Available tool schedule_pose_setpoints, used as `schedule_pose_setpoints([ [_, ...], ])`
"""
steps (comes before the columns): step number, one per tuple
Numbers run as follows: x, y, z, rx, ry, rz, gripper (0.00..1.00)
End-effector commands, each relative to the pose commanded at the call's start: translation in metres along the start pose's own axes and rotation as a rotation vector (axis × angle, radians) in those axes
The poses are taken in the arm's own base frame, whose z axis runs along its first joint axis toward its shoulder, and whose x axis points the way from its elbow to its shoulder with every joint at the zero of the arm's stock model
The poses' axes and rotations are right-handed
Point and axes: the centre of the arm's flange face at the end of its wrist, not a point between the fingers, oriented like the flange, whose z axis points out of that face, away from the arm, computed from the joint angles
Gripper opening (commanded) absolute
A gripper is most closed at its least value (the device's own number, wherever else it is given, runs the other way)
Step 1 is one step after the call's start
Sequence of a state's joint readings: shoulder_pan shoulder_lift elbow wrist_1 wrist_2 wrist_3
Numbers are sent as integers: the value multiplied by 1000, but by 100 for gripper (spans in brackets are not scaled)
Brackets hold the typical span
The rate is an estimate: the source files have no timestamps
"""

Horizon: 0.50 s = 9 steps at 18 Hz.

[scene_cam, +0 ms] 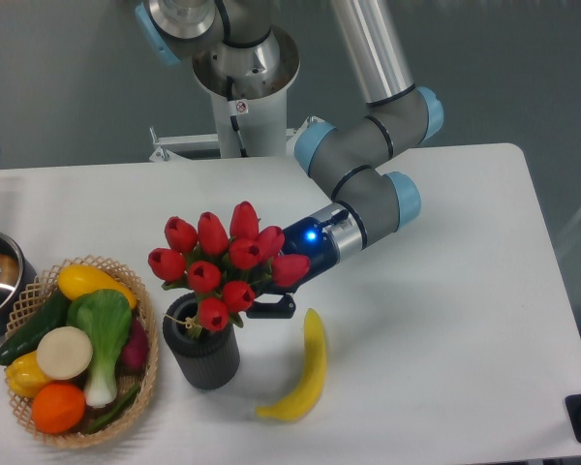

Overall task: Insert the flowers into the vase
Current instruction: 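Push the tulips further down into the vase, adjusting position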

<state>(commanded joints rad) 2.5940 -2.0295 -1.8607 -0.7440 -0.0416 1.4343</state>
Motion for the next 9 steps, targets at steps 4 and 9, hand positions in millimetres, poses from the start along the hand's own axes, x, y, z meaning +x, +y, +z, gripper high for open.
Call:
schedule_pose_setpoints([
  [4, -1, -2, 1, -37, -3, 9, 27],
  [9, 3, 0, 1, -79, -9, 11, 28],
])
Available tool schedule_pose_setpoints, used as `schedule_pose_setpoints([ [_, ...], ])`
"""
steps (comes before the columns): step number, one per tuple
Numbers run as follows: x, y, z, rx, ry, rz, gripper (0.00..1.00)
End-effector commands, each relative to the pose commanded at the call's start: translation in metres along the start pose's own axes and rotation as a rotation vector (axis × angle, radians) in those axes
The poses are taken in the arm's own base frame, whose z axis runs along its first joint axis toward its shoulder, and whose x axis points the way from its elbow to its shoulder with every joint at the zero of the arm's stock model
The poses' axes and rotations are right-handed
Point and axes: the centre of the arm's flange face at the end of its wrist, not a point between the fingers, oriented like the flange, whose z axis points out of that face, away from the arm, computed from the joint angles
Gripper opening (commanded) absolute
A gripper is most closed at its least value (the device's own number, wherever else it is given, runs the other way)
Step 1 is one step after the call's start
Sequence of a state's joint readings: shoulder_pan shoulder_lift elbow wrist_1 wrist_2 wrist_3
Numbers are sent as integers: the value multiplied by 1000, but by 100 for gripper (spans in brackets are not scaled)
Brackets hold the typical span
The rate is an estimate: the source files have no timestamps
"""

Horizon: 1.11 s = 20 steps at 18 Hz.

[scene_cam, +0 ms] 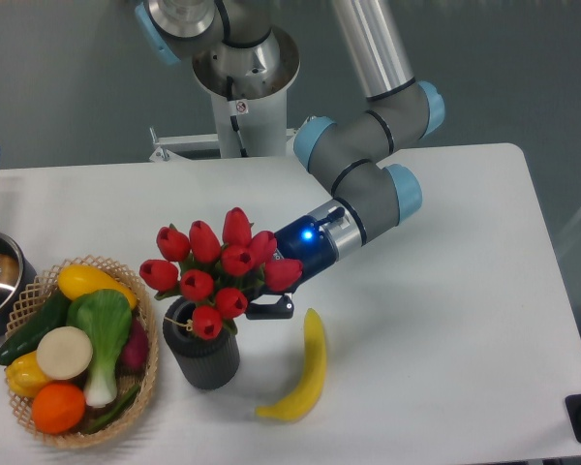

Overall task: Insert the flowers into the vase
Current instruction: 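Push the tulips further down into the vase, adjusting position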

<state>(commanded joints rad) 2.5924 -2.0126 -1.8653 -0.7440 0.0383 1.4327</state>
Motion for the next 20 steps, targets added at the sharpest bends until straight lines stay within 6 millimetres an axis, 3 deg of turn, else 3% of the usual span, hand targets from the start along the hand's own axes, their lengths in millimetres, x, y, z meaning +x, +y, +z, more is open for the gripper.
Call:
schedule_pose_setpoints([
  [10, 9, 14, 3, -63, -1, -26, 28],
  [20, 16, 9, 3, -70, -2, -24, 28],
])
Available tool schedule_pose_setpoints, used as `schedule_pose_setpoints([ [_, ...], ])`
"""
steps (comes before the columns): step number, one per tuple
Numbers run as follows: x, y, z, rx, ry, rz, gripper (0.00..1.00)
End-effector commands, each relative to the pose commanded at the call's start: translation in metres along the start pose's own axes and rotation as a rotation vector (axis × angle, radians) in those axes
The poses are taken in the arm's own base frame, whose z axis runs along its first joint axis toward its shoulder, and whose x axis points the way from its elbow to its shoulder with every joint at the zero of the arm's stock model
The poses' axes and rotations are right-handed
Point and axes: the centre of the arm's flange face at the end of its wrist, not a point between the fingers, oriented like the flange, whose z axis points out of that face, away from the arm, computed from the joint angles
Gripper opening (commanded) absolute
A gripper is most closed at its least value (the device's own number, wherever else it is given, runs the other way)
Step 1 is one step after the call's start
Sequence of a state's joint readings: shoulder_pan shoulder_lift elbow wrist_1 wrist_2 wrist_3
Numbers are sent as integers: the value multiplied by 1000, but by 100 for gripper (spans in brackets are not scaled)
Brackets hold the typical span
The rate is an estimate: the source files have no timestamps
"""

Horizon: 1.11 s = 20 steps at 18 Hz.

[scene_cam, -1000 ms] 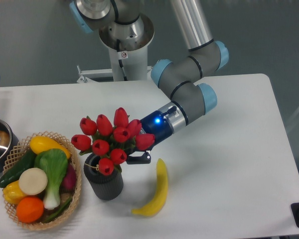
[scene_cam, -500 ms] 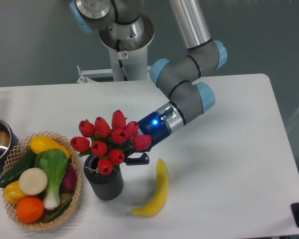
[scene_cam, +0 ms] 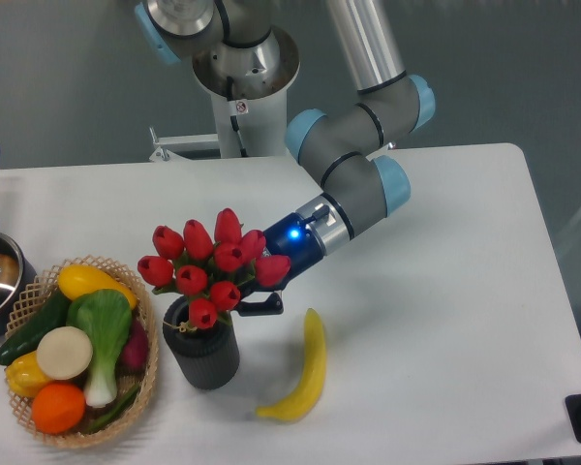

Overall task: Insert the flowers into the vase
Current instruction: 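Push the tulips further down into the vase, adjusting position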

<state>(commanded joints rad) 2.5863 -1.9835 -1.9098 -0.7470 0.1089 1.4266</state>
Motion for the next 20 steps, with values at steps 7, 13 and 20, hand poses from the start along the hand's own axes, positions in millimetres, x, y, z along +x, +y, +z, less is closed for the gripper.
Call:
schedule_pose_setpoints([
  [7, -4, -2, -5, -75, -20, 20, 28],
  [13, -3, 0, -4, -81, -19, 19, 28],
  [20, -2, 2, -1, -83, -14, 18, 30],
])
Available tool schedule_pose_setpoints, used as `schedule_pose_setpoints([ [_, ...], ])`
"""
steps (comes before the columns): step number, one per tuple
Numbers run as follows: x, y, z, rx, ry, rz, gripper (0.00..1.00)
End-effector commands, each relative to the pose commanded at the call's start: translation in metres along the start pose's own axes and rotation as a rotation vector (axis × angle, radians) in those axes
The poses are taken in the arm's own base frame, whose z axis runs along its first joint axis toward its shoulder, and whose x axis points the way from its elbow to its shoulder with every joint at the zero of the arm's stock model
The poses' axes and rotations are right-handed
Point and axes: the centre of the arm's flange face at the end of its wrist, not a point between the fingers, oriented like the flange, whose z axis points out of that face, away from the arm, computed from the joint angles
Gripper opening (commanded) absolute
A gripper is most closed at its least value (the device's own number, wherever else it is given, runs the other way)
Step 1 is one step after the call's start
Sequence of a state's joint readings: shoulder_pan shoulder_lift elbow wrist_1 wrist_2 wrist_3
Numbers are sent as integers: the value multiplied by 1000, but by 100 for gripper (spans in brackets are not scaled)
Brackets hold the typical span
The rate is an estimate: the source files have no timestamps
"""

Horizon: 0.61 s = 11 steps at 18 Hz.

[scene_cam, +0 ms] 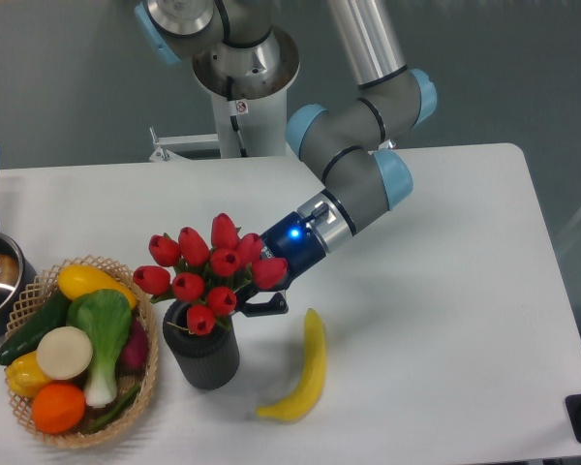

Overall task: Insert the flowers into the vase
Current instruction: 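Push the tulips further down into the vase, adjusting position, then open the gripper to release the tulip stems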

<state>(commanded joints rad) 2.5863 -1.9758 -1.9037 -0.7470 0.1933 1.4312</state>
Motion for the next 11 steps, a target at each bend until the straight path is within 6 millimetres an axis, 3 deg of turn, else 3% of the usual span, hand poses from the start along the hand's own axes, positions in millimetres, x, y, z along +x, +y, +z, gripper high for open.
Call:
schedule_pose_setpoints([
  [11, -1, -2, 0, 2, 1, 8, 46],
])
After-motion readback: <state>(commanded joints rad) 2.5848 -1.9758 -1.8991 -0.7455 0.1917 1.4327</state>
